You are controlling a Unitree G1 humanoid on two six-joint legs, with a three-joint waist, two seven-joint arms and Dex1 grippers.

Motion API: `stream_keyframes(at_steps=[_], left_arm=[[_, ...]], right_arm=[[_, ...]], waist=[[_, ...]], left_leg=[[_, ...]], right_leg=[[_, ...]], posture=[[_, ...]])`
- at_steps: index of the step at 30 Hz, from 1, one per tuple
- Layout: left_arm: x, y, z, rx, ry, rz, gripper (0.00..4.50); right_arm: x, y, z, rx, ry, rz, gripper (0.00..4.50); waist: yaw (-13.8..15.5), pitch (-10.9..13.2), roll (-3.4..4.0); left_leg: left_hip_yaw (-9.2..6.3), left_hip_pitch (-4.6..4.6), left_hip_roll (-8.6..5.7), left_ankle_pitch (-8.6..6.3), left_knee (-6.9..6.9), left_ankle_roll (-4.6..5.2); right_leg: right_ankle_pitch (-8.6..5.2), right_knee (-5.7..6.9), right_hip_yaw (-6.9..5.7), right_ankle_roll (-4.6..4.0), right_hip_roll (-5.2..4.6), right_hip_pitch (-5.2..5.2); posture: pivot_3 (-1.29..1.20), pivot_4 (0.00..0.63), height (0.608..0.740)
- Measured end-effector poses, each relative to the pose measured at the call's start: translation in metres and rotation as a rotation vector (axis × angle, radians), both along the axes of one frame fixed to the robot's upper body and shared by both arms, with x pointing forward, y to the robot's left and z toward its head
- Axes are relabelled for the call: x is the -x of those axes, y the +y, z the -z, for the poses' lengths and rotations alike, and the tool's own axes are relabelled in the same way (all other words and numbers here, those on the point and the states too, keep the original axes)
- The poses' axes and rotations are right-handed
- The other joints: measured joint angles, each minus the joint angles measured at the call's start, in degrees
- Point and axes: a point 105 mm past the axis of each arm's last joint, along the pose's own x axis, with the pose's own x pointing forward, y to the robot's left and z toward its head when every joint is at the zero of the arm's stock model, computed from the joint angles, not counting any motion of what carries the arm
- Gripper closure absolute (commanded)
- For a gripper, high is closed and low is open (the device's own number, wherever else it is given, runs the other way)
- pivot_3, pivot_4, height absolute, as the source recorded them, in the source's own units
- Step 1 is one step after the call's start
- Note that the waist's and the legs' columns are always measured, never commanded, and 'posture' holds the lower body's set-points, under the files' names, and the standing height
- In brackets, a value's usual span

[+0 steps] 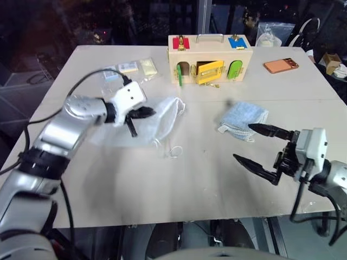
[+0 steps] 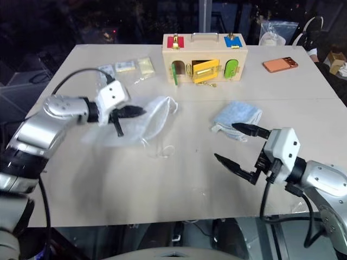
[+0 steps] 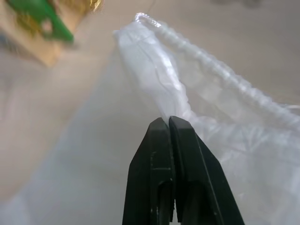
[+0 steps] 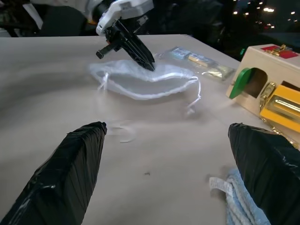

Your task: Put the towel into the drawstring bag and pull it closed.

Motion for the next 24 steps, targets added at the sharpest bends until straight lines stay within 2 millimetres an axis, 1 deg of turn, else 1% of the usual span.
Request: stream_keyframes(at_steps=[1, 3, 5, 6, 8, 9, 12, 14, 15, 16, 17, 19, 22, 23, 24], left_arm=[[-0.006, 0.004, -0.003, -0.039, -0.018, 0.056, 4.44], [-0.012, 0.006, -0.006, -0.074, -0.033, 0.106, 4.44], [-0.018, 0.008, -0.002, -0.091, -0.002, 0.142, 4.44], [-0.018, 0.008, 0.000, -0.091, 0.017, 0.148, 4.06], [-0.019, 0.005, 0.008, -0.035, 0.089, 0.147, 3.76], [-0.018, 0.006, 0.010, -0.011, 0.120, 0.141, 3.39], [-0.008, 0.021, 0.023, 0.057, 0.174, 0.069, 2.13], [0.003, 0.024, 0.032, 0.066, 0.179, 0.038, 2.13], [0.008, 0.021, 0.035, 0.075, 0.158, 0.025, 2.13], [0.014, 0.014, 0.035, 0.094, 0.114, 0.004, 2.13], [0.021, 0.002, 0.032, 0.128, 0.059, -0.024, 2.13], [0.033, -0.015, 0.029, 0.182, -0.012, -0.085, 2.13], [0.050, -0.020, 0.030, 0.205, -0.076, -0.233, 2.13], [0.054, -0.018, 0.032, 0.185, -0.095, -0.274, 2.13], [0.055, -0.013, 0.032, 0.133, -0.158, -0.336, 2.13]], right_arm=[[-0.002, 0.004, 0.003, 0.011, -0.004, 0.013, 0.00], [-0.004, 0.007, 0.007, 0.027, -0.002, 0.026, 0.00], [-0.005, 0.013, 0.011, 0.031, 0.000, 0.030, 0.00], [-0.005, 0.015, 0.012, 0.026, 0.000, 0.025, 0.00], [-0.006, 0.018, 0.014, 0.032, 0.001, 0.026, 0.00], [-0.006, 0.019, 0.015, 0.038, -0.003, 0.027, 0.00], [-0.006, 0.023, 0.018, 0.057, -0.018, 0.018, 0.00], [-0.005, 0.023, 0.020, 0.065, -0.018, 0.018, 0.00], [-0.005, 0.022, 0.021, 0.067, -0.019, 0.019, 0.00], [-0.005, 0.022, 0.021, 0.069, -0.025, 0.020, 0.00], [-0.006, 0.022, 0.021, 0.074, -0.029, 0.019, 0.00], [-0.006, 0.023, 0.022, 0.073, -0.032, 0.017, 0.00], [-0.006, 0.023, 0.022, 0.066, -0.032, 0.013, 0.00], [-0.007, 0.023, 0.023, 0.066, -0.029, 0.014, 0.00], [-0.007, 0.023, 0.023, 0.067, -0.026, 0.009, 0.00]], waist=[[0.18, 0.00, -0.01], [0.41, 0.00, -0.01], [0.52, 0.00, -0.02], [0.44, 0.00, -0.02], [0.34, 0.02, -0.05], [0.26, 0.05, -0.10], [-1.04, 0.05, -0.10], [-1.48, 0.07, -0.13], [-1.46, 0.07, -0.13], [-1.48, 0.08, -0.12], [-1.34, 0.07, -0.12], [-0.88, 0.07, -0.13], [-0.88, 0.06, -0.13], [-0.86, 0.06, -0.13], [-0.85, 0.06, -0.13]], left_leg=[[0.04, -0.01, -0.02, -0.03, 0.02, 0.05], [0.13, -0.10, -0.04, -0.06, 0.05, 0.12], [0.22, -0.18, -0.07, -0.12, 0.13, 0.22], [0.25, -0.21, -0.08, -0.14, 0.16, 0.25], [0.29, -0.23, -0.07, -0.17, 0.20, 0.29], [0.28, -0.24, -0.06, -0.17, 0.21, 0.29], [0.30, -0.21, -0.03, -0.17, 0.19, 0.28], [0.29, -0.16, 0.00, -0.17, 0.17, 0.26], [0.28, -0.12, 0.01, -0.16, 0.18, 0.25], [0.28, -0.09, 0.02, -0.17, 0.18, 0.25], [0.23, -0.09, 0.02, -0.17, 0.18, 0.26], [0.10, -0.01, 0.02, -0.20, 0.23, 0.32], [0.06, 0.10, 0.02, -0.20, 0.24, 0.32], [0.04, 0.14, 0.02, -0.18, 0.24, 0.29], [0.03, 0.16, 0.02, -0.17, 0.23, 0.27]], right_leg=[[0.00, 0.00, 0.00, 0.01, 0.02, 0.01], [0.00, -0.03, 0.06, 0.04, 0.03, -0.05], [0.10, -0.04, 0.06, 0.29, 0.05, -0.09], [0.10, -0.04, 0.08, 0.37, 0.04, -0.11], [0.06, -0.04, 0.14, 0.47, 0.03, -0.12], [0.05, -0.04, 0.13, 0.49, 0.03, -0.12], [0.03, -0.02, 0.21, 0.54, 0.01, -0.14], [0.03, 0.04, 0.25, 0.53, 0.00, -0.14], [0.03, 0.08, 0.25, 0.53, -0.02, -0.12], [0.03, 0.10, 0.29, 0.53, -0.06, -0.10], [0.03, 0.08, 0.34, 0.53, -0.07, -0.08], [0.03, 0.09, 0.33, 0.52, -0.08, 0.09], [0.02, 0.13, 0.32, 0.53, -0.02, 0.15], [0.00, 0.15, 0.31, 0.57, -0.01, 0.16], [-0.08, 0.16, 0.24, 0.67, 0.04, 0.16]], posture=[[0.00, 0.150, 0.740], [0.00, 0.150, 0.740], [0.00, 0.150, 0.740], [0.00, 0.150, 0.740], [0.00, 0.150, 0.740], [0.00, 0.150, 0.740], [0.00, 0.150, 0.740], [0.00, 0.150, 0.740], [0.00, 0.150, 0.740], [0.00, 0.150, 0.740], [0.00, 0.150, 0.740], [0.00, 0.150, 0.740], [0.00, 0.150, 0.740], [0.00, 0.150, 0.740], [0.00, 0.150, 0.740]])
